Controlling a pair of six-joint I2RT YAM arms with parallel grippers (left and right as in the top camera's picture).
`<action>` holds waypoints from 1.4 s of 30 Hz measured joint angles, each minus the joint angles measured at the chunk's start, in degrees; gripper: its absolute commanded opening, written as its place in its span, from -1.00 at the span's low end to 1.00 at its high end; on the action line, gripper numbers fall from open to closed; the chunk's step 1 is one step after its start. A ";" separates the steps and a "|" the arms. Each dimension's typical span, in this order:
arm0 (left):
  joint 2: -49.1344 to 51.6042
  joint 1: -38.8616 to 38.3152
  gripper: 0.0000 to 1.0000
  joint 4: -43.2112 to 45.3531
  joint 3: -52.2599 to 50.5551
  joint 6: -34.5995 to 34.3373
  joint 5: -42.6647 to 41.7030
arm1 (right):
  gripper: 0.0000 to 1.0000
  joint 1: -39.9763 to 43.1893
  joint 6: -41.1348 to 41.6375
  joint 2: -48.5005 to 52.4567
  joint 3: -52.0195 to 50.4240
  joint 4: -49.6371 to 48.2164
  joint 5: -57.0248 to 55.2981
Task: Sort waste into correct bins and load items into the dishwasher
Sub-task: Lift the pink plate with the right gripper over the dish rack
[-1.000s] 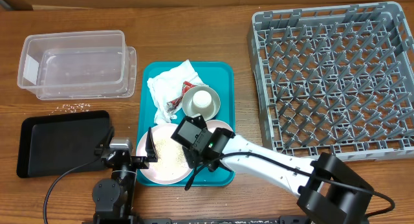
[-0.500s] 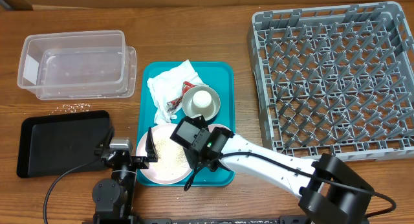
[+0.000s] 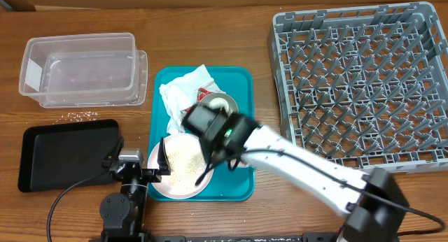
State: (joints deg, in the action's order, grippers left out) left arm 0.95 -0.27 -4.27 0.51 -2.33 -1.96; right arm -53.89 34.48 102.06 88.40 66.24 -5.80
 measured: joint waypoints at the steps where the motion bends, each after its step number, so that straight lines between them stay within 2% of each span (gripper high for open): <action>1: 0.00 0.00 1.00 0.02 0.00 0.00 0.00 | -0.92 1.73 -0.02 -0.74 2.01 1.77 0.00; 6: 0.00 0.00 1.00 0.02 0.00 0.00 0.00 | -0.92 13.81 -2.23 -6.64 10.16 7.65 -0.02; 11: 0.00 0.00 1.00 0.02 0.00 0.00 0.00 | -0.92 28.46 -7.28 -12.46 12.24 8.33 2.95; 15: 0.00 0.00 0.99 0.02 0.00 0.00 0.00 | -0.92 42.88 -15.13 -12.98 12.33 7.39 13.31; 22: 0.00 0.00 1.00 0.00 0.00 0.00 0.00 | -0.92 62.34 -28.83 -6.91 12.31 2.49 42.73; 28: 0.00 0.00 0.99 0.00 0.00 0.00 0.00 | -0.92 70.23 -33.29 1.51 12.33 -6.32 64.92; 33: 0.00 0.00 1.00 0.02 0.00 0.00 0.00 | -0.92 74.36 -29.09 10.49 12.31 -14.69 76.46; 42: 0.00 0.00 1.00 0.02 0.00 0.00 0.00 | -0.92 78.66 -23.41 18.56 12.31 -11.63 81.94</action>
State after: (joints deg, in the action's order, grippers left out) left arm 0.95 -0.27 -4.25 0.51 -2.33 -1.96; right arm 24.77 11.07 120.62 100.71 54.61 76.14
